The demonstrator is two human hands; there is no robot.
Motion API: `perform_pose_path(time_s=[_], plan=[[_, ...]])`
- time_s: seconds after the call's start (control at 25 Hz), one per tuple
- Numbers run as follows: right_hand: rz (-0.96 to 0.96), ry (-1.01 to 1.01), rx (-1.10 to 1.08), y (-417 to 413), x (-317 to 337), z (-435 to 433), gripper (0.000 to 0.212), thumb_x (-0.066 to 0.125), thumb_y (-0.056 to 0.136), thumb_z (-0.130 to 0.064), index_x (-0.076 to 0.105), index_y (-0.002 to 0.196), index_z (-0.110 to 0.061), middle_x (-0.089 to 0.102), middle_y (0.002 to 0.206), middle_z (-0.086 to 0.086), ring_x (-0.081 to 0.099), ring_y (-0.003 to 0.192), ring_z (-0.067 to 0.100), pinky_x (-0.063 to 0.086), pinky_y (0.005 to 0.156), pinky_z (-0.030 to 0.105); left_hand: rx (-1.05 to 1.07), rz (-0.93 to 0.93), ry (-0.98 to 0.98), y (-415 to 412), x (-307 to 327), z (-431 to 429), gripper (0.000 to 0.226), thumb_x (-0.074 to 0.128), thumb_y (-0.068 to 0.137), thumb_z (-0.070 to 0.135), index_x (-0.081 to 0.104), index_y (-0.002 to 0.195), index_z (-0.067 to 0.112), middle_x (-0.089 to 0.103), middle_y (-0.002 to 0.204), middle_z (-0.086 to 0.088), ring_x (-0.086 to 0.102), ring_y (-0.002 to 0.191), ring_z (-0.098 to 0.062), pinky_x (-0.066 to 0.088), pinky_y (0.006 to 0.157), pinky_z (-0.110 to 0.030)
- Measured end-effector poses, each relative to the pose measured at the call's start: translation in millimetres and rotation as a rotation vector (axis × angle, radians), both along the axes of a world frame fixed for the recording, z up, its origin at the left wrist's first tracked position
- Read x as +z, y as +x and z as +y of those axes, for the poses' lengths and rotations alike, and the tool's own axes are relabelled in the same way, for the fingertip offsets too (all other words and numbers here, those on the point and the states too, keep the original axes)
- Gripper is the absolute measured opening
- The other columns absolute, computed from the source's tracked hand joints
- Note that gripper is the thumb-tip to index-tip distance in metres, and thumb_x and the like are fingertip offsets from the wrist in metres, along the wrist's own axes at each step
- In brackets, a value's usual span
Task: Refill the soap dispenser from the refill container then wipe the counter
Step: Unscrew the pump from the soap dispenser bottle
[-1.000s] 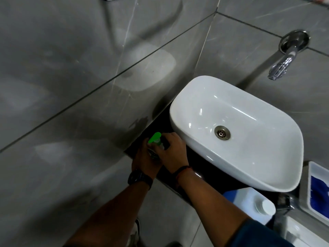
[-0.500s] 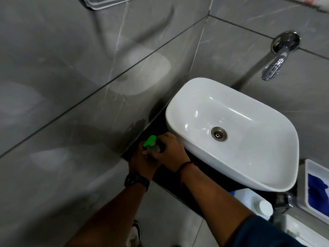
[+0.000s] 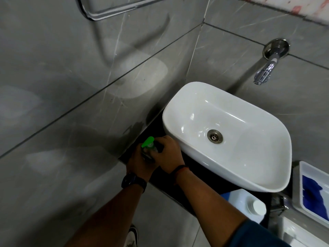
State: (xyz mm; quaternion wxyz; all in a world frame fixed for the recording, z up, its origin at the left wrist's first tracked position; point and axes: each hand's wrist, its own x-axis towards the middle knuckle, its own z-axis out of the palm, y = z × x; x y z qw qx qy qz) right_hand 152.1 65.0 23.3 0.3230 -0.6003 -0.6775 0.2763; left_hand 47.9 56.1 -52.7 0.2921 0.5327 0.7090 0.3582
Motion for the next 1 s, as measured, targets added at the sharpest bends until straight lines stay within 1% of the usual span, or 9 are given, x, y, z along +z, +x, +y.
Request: perform_pose_path(time_s=[0.08, 0.16, 0.28, 0.4, 0.48, 0.56, 0.72, 0.84, 1.0], plan=[[0.096, 0.014, -0.008, -5, -2, -7, 0.033, 0.074, 0.074, -0.014, 0.069, 0.106, -0.011, 0.067, 0.102, 0.009, 0.062, 0.095, 0.024, 0.050, 0.083, 0.036, 0.024, 0.049, -0.002, -1, 2, -1, 0.051, 0.076, 0.067, 0.015, 0.053, 0.112, 0.014, 0.065, 0.098, -0.011, 0.062, 0.088, -0.032, 0.038, 0.072, -0.030], [0.170, 0.010, -0.036, -9, -3, -10, 0.044, 0.075, 0.071, -0.011, 0.063, 0.114, -0.013, 0.065, 0.110, 0.007, 0.060, 0.102, 0.019, 0.049, 0.091, 0.033, 0.009, 0.068, 0.004, -1, 3, -3, 0.050, 0.073, 0.071, 0.019, 0.051, 0.115, 0.017, 0.066, 0.100, -0.010, 0.062, 0.087, -0.031, 0.037, 0.070, -0.029], [0.235, 0.010, -0.140, -10, -5, -9, 0.048, 0.079, 0.069, -0.014, 0.061, 0.113, -0.016, 0.065, 0.105, 0.002, 0.061, 0.097, 0.015, 0.051, 0.086, 0.031, 0.012, 0.006, -0.010, 0, 4, -3, 0.038, 0.065, 0.078, 0.031, 0.051, 0.112, 0.023, 0.066, 0.103, -0.007, 0.062, 0.088, -0.030, 0.037, 0.069, -0.028], [0.294, -0.018, -0.097, -12, -5, -12, 0.058, 0.076, 0.070, -0.015, 0.052, 0.122, -0.024, 0.064, 0.104, -0.009, 0.061, 0.100, 0.010, 0.051, 0.086, 0.026, -0.010, 0.064, 0.008, 0, 2, -2, 0.038, 0.068, 0.076, 0.029, 0.052, 0.109, 0.019, 0.065, 0.106, -0.009, 0.062, 0.092, -0.031, 0.037, 0.070, -0.027], [0.292, -0.010, -0.102, -13, -7, -13, 0.062, 0.079, 0.069, -0.018, 0.049, 0.122, -0.025, 0.062, 0.103, -0.008, 0.059, 0.099, 0.009, 0.050, 0.085, 0.023, -0.007, 0.089, -0.009, -1, 0, -2, 0.042, 0.067, 0.076, 0.032, 0.051, 0.112, 0.019, 0.065, 0.108, -0.009, 0.062, 0.093, -0.031, 0.037, 0.072, -0.026], [0.300, -0.011, -0.161, -13, -6, -13, 0.060, 0.082, 0.068, -0.021, 0.049, 0.119, -0.025, 0.060, 0.096, -0.009, 0.060, 0.093, 0.009, 0.051, 0.081, 0.026, -0.005, 0.029, -0.022, -1, -1, -3, 0.037, 0.061, 0.075, 0.038, 0.051, 0.107, 0.025, 0.065, 0.106, -0.004, 0.062, 0.091, -0.027, 0.037, 0.071, -0.025], [0.365, -0.003, -0.142, -17, -7, -16, 0.068, 0.078, 0.071, -0.016, 0.042, 0.127, -0.026, 0.062, 0.104, -0.005, 0.061, 0.098, 0.006, 0.052, 0.084, 0.024, -0.038, -0.030, -0.036, -2, -2, -2, 0.033, 0.056, 0.081, 0.035, 0.051, 0.111, 0.022, 0.063, 0.109, -0.006, 0.061, 0.095, -0.027, 0.039, 0.074, -0.028], [0.353, -0.013, -0.189, -18, -7, -15, 0.068, 0.081, 0.069, -0.021, 0.042, 0.124, -0.026, 0.062, 0.101, -0.004, 0.061, 0.096, 0.009, 0.052, 0.083, 0.029, -0.041, -0.004, -0.030, -2, 1, -2, 0.022, 0.054, 0.084, 0.033, 0.050, 0.103, 0.022, 0.061, 0.101, 0.000, 0.059, 0.085, -0.020, 0.042, 0.068, -0.024], [0.339, -0.044, -0.142, -19, -7, -16, 0.070, 0.078, 0.072, -0.020, 0.037, 0.128, -0.030, 0.061, 0.105, -0.009, 0.059, 0.103, 0.010, 0.051, 0.087, 0.029, -0.037, 0.028, -0.046, -2, 2, -2, 0.034, 0.062, 0.083, 0.029, 0.051, 0.114, 0.020, 0.064, 0.109, -0.007, 0.060, 0.093, -0.027, 0.039, 0.071, -0.028]])
